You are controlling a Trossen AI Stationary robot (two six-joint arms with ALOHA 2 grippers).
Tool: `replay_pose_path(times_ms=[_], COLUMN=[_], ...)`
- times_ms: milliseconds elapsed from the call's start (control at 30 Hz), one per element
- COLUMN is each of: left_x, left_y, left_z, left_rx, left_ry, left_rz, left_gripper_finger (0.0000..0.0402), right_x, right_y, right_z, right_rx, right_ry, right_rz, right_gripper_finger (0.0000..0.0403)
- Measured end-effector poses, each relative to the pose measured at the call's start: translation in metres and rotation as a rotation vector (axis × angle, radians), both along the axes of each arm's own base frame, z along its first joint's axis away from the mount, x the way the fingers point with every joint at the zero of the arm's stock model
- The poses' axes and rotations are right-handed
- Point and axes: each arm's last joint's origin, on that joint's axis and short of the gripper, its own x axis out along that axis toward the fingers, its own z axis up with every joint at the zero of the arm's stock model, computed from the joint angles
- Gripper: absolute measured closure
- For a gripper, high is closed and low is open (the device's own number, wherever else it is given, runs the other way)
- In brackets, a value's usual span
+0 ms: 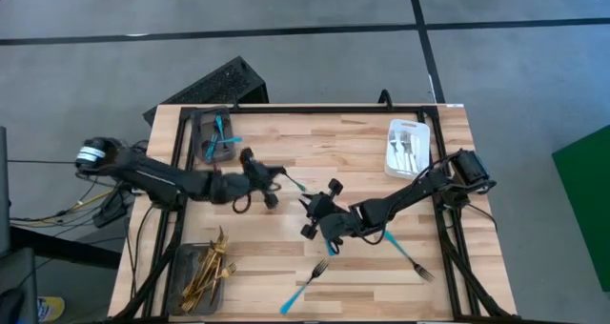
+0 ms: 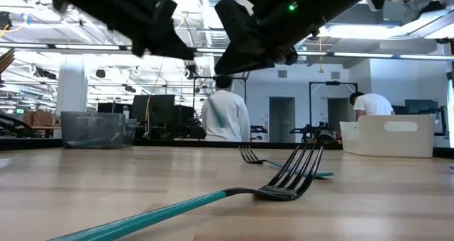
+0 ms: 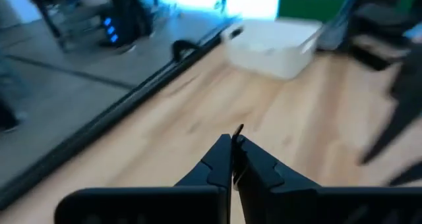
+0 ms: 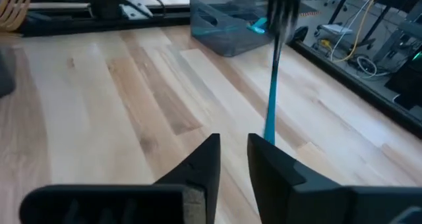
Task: Sort silverware by color (type)
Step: Put the blue fork into the top black bin
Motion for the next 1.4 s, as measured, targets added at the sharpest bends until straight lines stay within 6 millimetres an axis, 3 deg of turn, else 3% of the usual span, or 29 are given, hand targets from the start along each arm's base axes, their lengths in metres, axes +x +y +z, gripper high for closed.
replay_pose_path(times_ms=[133,300,467,800,967,1100,1400], left_x=[-0.023,-0.058,-0.083,-0.111,-0.115,-0.116,-0.107], left_y=[0.030,0.069,0.109,0.170,0.182,0.187,0.209], left_z=[0.046,0.109,0.129,0.115,0.105,0.089,0.049], left_rx=[0.020,0.009,-0.022,-0.076,-0.158,-0.288,-0.492], left_ry=[0.242,0.404,0.557,0.730,0.755,0.835,0.998], left_rz=[0.125,0.191,0.203,0.401,0.394,0.288,0.320], left_gripper_finger=[0.0401,0.0401,0.0401,0.0402,0.0401,0.0401,0.0383], right_x=[-0.002,-0.002,-0.001,-0.002,-0.003,-0.003,-0.005], right_y=[0.002,0.001,-0.001,0.001,-0.001,-0.001,0.000], right_z=[-0.003,-0.003,-0.003,-0.006,-0.007,-0.008,-0.010], right_rx=[0.012,0.025,0.057,0.060,0.075,0.073,0.105], right_ry=[0.020,0.026,0.020,0.050,0.052,0.064,0.065], right_rz=[0.002,0.011,0.024,0.045,0.032,0.033,0.017], right_gripper_finger=[0.0288,0.0282,0.0282,0.0282,0.0282,0.0282,0.0281])
